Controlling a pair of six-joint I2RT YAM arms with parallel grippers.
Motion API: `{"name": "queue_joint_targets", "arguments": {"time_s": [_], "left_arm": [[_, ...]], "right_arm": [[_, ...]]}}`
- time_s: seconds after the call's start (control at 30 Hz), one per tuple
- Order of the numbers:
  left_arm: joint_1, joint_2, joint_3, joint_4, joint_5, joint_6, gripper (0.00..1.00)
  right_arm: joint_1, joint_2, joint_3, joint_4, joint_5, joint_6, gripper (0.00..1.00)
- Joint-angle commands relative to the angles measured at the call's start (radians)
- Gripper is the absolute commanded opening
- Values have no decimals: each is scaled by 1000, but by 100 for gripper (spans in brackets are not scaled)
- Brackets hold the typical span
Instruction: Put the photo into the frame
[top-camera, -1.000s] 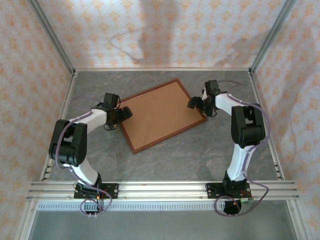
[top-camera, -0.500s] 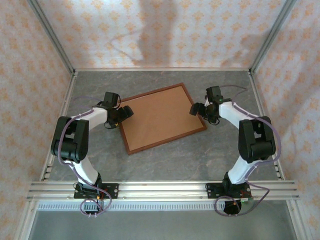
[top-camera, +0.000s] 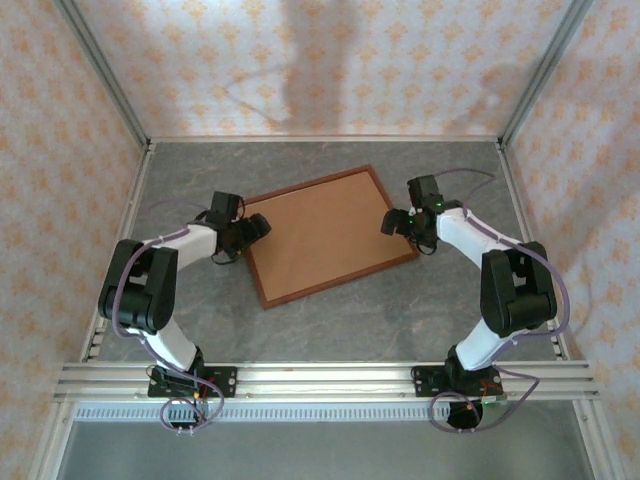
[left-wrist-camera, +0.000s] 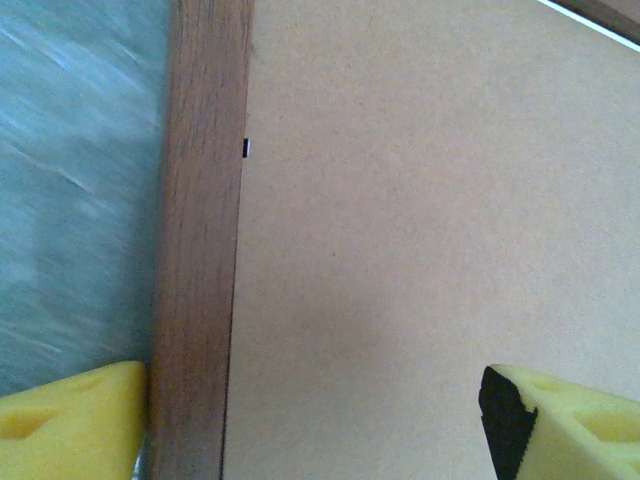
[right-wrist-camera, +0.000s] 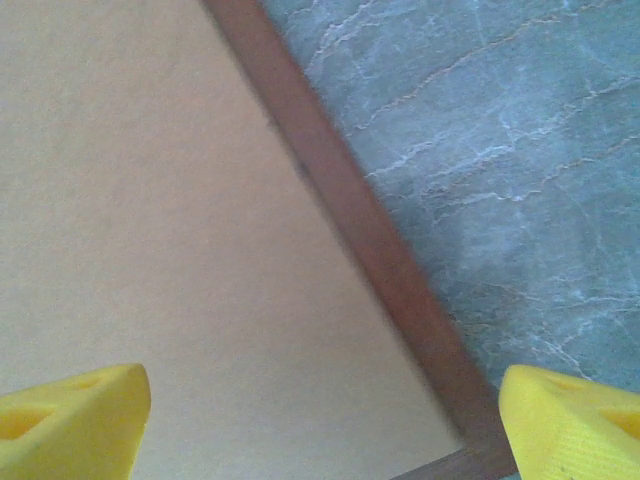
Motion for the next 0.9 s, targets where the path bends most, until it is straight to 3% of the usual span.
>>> {"name": "queue_joint_targets", "arguments": {"time_s": [0.0, 0.1, 0.17, 0.37, 0.5, 0.63, 0.77, 0.87], "left_arm": [[-159, -66, -74, 92, 189, -132, 82], [-247, -126, -121, 103, 186, -174, 82], [-255, -158, -144, 87, 176, -181, 82], [-229, -220, -44, -105, -89, 52, 83], [-215, -108, 108, -106, -180, 208, 87], [-197, 42, 272, -105, -182, 368, 89], [-183, 190, 446, -174, -168, 477, 92], [-169, 313, 582, -252, -142, 516, 92]], "right_arm": [[1, -27, 36, -62, 59, 24, 91], [-2, -29, 61, -119, 68, 21, 90], [-2, -41, 63, -142, 71, 28, 91], [0, -130, -14, -157, -1, 99, 91], [4, -191, -104, -124, -85, 170, 90], [13, -220, -130, -160, -145, 153, 87], [131, -272, -151, -153, -203, 29, 84], [230, -263, -114, -193, -140, -65, 85]]}}
